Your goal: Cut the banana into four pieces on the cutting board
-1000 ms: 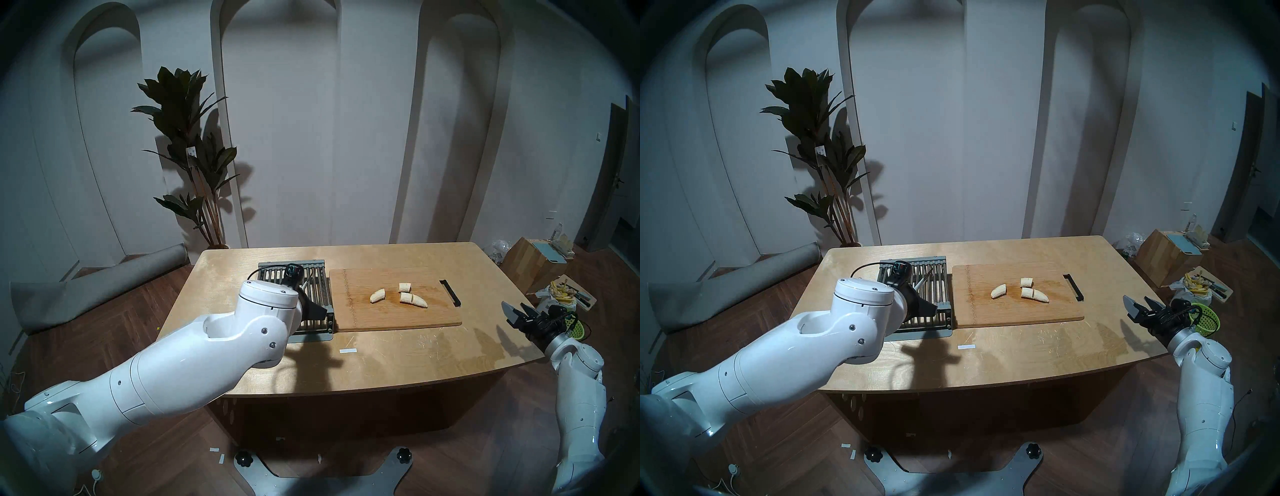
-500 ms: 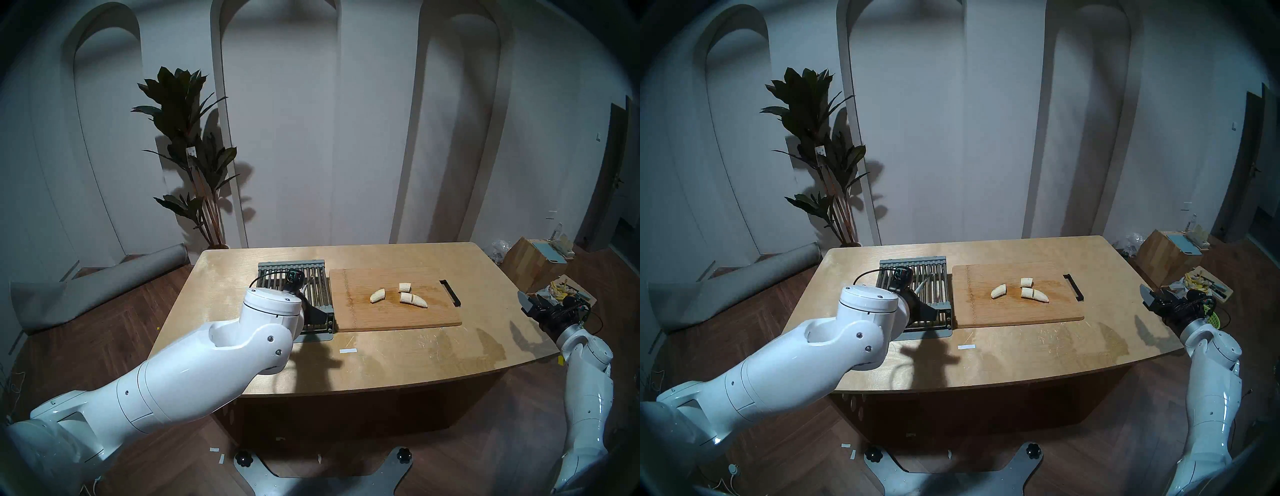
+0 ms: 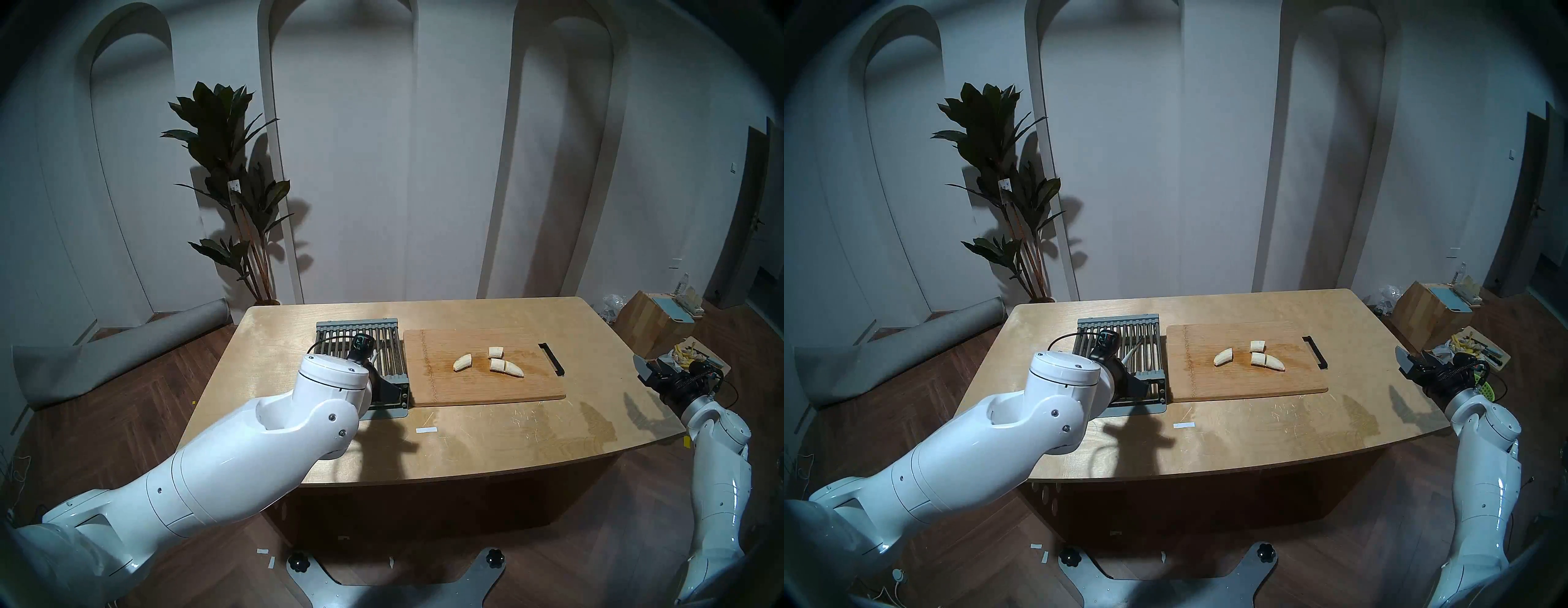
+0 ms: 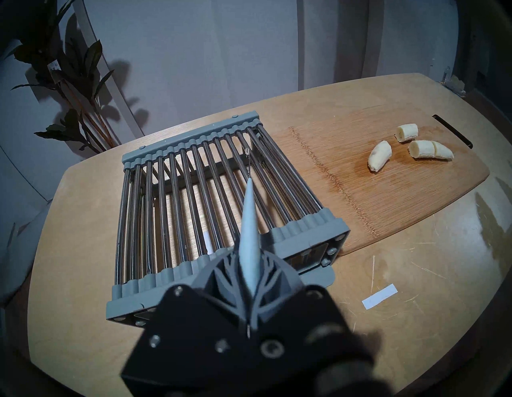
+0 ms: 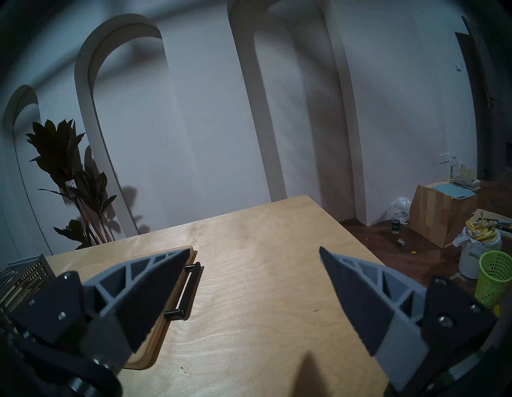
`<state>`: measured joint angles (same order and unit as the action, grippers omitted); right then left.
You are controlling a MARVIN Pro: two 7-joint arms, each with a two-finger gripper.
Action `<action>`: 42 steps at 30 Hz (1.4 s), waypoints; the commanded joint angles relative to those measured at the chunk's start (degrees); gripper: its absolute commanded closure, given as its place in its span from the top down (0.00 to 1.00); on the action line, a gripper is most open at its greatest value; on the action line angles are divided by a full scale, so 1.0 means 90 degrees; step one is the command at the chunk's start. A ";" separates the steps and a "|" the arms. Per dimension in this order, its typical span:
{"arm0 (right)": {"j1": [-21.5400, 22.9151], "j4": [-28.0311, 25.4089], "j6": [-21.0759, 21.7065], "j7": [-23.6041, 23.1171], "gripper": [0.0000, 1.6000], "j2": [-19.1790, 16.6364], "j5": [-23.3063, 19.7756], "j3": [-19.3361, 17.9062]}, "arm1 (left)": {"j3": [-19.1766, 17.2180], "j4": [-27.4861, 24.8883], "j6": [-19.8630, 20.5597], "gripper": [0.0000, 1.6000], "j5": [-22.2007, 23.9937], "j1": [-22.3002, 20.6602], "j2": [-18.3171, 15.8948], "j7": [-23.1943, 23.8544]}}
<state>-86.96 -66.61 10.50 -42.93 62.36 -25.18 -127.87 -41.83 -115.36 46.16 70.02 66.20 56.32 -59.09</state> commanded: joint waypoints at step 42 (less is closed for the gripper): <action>0.0098 0.0207 -0.0170 -0.0112 1.00 -0.0062 0.0070 0.0138 | -0.1174 0.0393 0.0983 0.00 -0.2554 0.0509 0.1789 0.0401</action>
<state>-86.16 -63.75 9.58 -43.91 62.27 -24.68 -126.38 -51.02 -109.00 55.14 49.96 70.01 72.01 -49.66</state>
